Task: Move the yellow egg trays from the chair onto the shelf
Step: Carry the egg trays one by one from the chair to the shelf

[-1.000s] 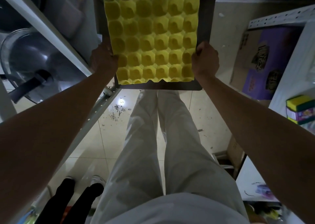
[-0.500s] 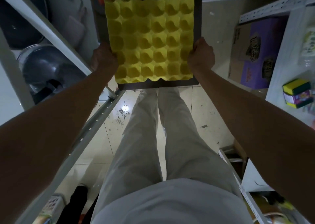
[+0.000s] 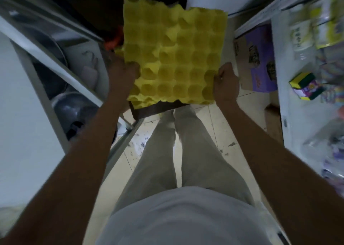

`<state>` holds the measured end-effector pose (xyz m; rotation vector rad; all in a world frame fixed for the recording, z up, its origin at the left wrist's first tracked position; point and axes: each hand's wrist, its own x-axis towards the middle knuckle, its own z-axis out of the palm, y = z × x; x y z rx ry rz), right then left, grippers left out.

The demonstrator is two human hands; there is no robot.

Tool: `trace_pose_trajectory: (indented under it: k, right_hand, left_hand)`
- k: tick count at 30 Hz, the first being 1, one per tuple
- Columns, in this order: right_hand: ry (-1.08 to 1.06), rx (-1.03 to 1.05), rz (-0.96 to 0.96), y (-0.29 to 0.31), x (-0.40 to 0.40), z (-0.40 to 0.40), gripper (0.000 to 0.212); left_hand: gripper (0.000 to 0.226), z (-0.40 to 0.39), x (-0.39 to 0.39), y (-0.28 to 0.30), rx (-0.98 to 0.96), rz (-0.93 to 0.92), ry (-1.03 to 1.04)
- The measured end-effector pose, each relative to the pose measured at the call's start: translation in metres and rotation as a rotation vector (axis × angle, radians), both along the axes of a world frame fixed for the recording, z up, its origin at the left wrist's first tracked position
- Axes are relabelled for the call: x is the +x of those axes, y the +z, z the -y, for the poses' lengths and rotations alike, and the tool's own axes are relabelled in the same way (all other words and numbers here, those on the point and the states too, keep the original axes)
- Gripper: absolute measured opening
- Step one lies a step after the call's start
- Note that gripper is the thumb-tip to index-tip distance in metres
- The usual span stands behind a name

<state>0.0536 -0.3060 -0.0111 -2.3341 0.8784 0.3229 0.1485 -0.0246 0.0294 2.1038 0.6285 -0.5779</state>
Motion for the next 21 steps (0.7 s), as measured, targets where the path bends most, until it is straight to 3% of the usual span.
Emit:
trace_pose_trajectory:
  k: [3, 7, 10, 13, 21]
  right_hand:
    - [-0.132, 0.002, 0.107, 0.054, -0.063, 0.025, 0.006]
    - [-0.482, -0.061, 0.173, 0.136, -0.181, 0.041, 0.009]
    - [-0.607, -0.026, 0.210, 0.194, -0.257, 0.029, 0.012]
    - [-0.758, 0.024, 0.273, 0.239, -0.320, 0.016, 0.015]
    - [-1.262, 0.284, 0.682, 0.301, -0.458, 0.040, 0.006]
  left_hand:
    - [0.028, 0.045, 0.004, 0.047, -0.125, 0.036, -0.060]
    - [0.045, 0.114, -0.022, 0.103, -0.352, -0.093, -0.472]
    - [0.038, 0.152, -0.048, 0.147, -0.494, -0.177, -0.667]
    - [0.023, 0.195, -0.084, 0.198, -0.536, -0.109, -0.839]
    - [0.034, 0.302, -0.207, 0.281, -0.507, -0.018, -1.057]
